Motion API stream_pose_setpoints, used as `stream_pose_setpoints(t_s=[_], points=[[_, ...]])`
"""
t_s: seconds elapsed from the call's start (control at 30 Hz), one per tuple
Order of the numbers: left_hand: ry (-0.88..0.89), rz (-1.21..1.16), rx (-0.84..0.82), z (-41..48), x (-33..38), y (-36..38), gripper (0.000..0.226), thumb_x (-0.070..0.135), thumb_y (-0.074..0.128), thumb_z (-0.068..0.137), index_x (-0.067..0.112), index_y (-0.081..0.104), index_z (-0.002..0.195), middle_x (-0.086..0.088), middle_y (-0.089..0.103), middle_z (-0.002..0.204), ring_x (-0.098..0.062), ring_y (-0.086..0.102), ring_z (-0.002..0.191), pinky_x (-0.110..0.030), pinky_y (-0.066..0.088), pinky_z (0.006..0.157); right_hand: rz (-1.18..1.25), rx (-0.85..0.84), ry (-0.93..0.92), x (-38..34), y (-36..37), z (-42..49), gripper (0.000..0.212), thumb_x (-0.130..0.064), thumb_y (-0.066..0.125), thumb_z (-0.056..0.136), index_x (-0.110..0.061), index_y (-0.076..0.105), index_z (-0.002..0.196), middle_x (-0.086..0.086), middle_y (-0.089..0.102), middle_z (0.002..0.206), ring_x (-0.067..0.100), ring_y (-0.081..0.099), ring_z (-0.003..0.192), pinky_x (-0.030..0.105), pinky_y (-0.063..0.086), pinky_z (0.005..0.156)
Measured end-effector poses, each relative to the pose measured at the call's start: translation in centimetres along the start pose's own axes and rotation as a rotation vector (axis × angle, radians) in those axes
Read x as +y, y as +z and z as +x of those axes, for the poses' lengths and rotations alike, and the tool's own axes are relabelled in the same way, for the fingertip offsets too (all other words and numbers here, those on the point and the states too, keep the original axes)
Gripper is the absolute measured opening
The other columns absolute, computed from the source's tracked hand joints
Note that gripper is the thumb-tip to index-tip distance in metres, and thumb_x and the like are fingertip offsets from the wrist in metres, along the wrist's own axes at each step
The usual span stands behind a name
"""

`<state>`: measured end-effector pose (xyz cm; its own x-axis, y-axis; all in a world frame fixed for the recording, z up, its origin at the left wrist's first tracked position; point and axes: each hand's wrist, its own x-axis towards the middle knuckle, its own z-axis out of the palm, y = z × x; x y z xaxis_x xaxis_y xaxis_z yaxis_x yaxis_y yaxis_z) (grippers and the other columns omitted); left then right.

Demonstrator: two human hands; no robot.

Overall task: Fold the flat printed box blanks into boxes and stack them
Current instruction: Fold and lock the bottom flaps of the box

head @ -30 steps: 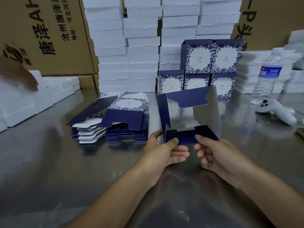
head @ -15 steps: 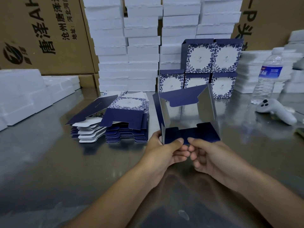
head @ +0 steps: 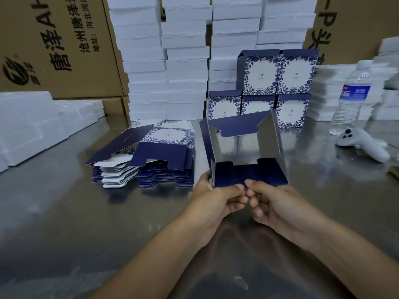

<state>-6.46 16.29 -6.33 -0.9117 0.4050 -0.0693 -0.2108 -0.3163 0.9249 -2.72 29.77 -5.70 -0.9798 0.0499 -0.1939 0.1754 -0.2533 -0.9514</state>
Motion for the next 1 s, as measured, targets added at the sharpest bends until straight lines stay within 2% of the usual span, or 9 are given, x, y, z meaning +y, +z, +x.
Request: stream_pose_setpoints(t_s=[0.1, 0.23, 0.33, 0.47, 0.57, 0.67, 0.87, 1.0], points=[[-0.020, -0.027, 0.014, 0.1, 0.1, -0.2, 0.069, -0.009, 0.061, 0.084, -0.001, 0.027, 0.144, -0.010, 0.068, 0.066, -0.014, 0.064, 0.057, -0.021, 0.053, 0.056, 0.000, -0.008, 0.018, 0.0, 0.1, 0.0, 0.035, -0.026, 0.065, 0.082, -0.015, 0.067, 0.049, 0.002, 0.053, 0.051, 0.009, 0.046, 0.040, 0.017, 0.043, 0.042], [-0.030, -0.057, 0.027, 0.2, 0.5, -0.4, 0.061, -0.010, 0.060, 0.083, -0.001, 0.036, 0.138, -0.008, 0.065, 0.064, -0.014, 0.063, 0.056, -0.021, 0.052, 0.054, 0.032, 0.015, 0.045, -0.2, 0.0, 0.0, 0.029, -0.035, 0.069, 0.068, -0.015, 0.065, 0.047, 0.003, 0.053, 0.051, 0.009, 0.047, 0.039, 0.017, 0.043, 0.040], [-0.034, -0.050, 0.040, 0.2, 0.6, -0.6, 0.055, -0.010, 0.060, 0.083, -0.001, 0.040, 0.133, -0.008, 0.065, 0.063, -0.015, 0.063, 0.055, -0.022, 0.053, 0.053, 0.047, 0.045, 0.047, -0.4, -0.1, 0.0, 0.029, -0.031, 0.071, 0.064, -0.015, 0.061, 0.042, 0.002, 0.051, 0.049, 0.009, 0.044, 0.037, 0.017, 0.041, 0.039], [-0.039, -0.039, 0.070, 0.3, 0.3, -0.3, 0.057, -0.003, 0.057, 0.089, 0.002, 0.031, 0.140, -0.008, 0.066, 0.060, -0.016, 0.065, 0.053, -0.023, 0.053, 0.051, 0.064, 0.093, 0.053, -0.4, -0.4, 0.2, 0.038, -0.023, 0.070, 0.075, -0.014, 0.058, 0.040, 0.002, 0.048, 0.046, 0.009, 0.041, 0.034, 0.017, 0.038, 0.036], [-0.037, -0.031, 0.104, 0.6, 0.4, -0.7, 0.053, 0.005, 0.050, 0.097, 0.002, 0.027, 0.144, -0.004, 0.059, 0.050, -0.014, 0.057, 0.043, -0.021, 0.047, 0.044, 0.076, 0.112, 0.062, -0.5, -0.7, 0.4, 0.042, -0.023, 0.068, 0.080, -0.015, 0.058, 0.040, 0.001, 0.048, 0.047, 0.009, 0.041, 0.034, 0.017, 0.038, 0.036], [-0.051, 0.007, 0.126, 0.8, 0.4, -1.1, 0.050, 0.004, 0.049, 0.096, 0.002, 0.031, 0.143, -0.001, 0.051, 0.046, -0.012, 0.048, 0.038, -0.020, 0.041, 0.040, 0.076, 0.114, 0.085, -0.5, -0.7, 0.4, 0.039, -0.027, 0.068, 0.080, -0.013, 0.057, 0.045, 0.002, 0.049, 0.048, 0.010, 0.041, 0.035, 0.018, 0.039, 0.036], [-0.043, 0.009, 0.151, 1.0, 0.9, -1.7, 0.048, 0.003, 0.050, 0.095, 0.002, 0.035, 0.141, -0.001, 0.051, 0.046, -0.011, 0.047, 0.038, -0.020, 0.041, 0.040, 0.170, 0.207, 0.086, -1.1, -1.0, 0.2, 0.038, -0.027, 0.067, 0.083, -0.013, 0.047, 0.055, 0.002, 0.047, 0.046, 0.009, 0.038, 0.035, 0.016, 0.036, 0.036], [-0.033, 0.059, 0.147, 1.0, 1.0, -1.6, 0.046, 0.009, 0.050, 0.097, 0.002, 0.035, 0.141, -0.001, 0.052, 0.045, -0.011, 0.049, 0.037, -0.019, 0.042, 0.039, 0.035, 0.227, 0.028, -1.1, -0.8, 0.2, 0.036, -0.033, 0.064, 0.087, -0.012, 0.048, 0.062, 0.001, 0.048, 0.046, 0.010, 0.041, 0.036, 0.017, 0.037, 0.038]])
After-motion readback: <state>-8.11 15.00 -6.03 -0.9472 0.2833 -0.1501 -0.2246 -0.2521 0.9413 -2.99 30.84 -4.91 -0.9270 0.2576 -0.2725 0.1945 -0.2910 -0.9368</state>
